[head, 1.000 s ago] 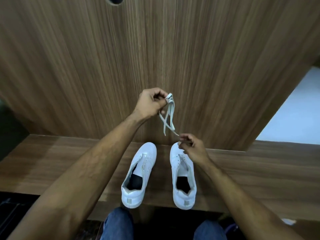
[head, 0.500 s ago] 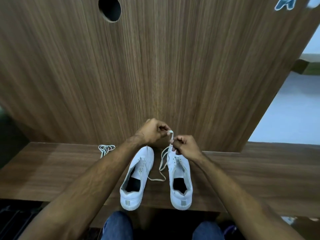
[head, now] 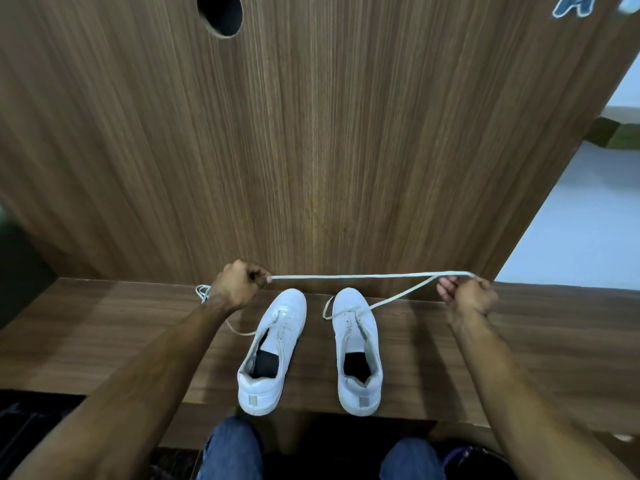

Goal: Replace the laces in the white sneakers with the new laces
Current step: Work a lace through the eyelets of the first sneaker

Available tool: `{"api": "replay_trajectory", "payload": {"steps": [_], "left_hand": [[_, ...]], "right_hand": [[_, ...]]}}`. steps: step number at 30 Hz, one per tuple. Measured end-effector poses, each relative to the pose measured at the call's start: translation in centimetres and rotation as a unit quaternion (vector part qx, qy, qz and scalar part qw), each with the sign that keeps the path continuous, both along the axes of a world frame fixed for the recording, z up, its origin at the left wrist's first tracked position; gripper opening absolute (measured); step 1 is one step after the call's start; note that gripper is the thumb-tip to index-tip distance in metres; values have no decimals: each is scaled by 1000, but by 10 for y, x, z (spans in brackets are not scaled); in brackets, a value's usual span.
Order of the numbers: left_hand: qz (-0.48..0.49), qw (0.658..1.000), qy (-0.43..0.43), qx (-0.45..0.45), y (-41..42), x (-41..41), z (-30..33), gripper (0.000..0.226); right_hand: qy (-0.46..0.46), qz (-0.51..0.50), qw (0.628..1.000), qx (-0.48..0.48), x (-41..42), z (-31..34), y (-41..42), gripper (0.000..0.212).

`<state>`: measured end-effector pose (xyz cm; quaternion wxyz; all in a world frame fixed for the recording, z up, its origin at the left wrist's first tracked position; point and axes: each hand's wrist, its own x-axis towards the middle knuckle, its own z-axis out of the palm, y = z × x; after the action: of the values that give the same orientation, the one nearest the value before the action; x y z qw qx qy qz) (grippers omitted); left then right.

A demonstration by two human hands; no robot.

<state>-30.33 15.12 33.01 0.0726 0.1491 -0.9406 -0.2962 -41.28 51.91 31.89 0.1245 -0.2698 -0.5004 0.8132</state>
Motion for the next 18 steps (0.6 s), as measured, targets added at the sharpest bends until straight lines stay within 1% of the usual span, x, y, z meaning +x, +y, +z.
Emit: {"api": "replay_trajectory", "payload": {"steps": [3,5,6,7,8,9,10,11,12,13,15,17,18], "left_hand": [[-13,1000,21,2,15,-7,5,10],[-24,999,26,14,25,-12,7,9],[-29,999,27,22,31,-15,6,8],[-36,998,30,28,34,-16,7,8],[-50,998,34,35,45,-20,4,8],[-59,997,39,38,51,-21,4,7],[-73,995,42,46,61,-23,3,7],[-90,993,43,56,72,-26,1,8],[-111,991,43,68,83,-27,-1,9],[-133,987,39,79,93,-28,-2,9],[-171,981,39,87,112,-29,-4,9],[-196,976,34,86,123,-28,-6,9],[-200,976,32,84,124,-28,-8,9]], "right_hand": [[73,-15,997,-13,-3,25,2,27],[111,9,994,-6,-8,44,7,24],[111,34,993,20,-12,49,10,23],[97,67,990,73,-14,53,8,22],[74,100,979,158,-13,53,12,20],[48,137,952,269,-12,48,8,18],[23,172,907,383,-9,41,6,23],[3,216,855,471,-3,33,3,32],[2,268,810,521,6,25,-5,41],[15,330,780,531,17,18,-15,44],[64,446,726,520,39,6,-37,38],[106,493,664,552,52,-5,-54,16],[113,494,654,562,54,-8,-57,20]]}}
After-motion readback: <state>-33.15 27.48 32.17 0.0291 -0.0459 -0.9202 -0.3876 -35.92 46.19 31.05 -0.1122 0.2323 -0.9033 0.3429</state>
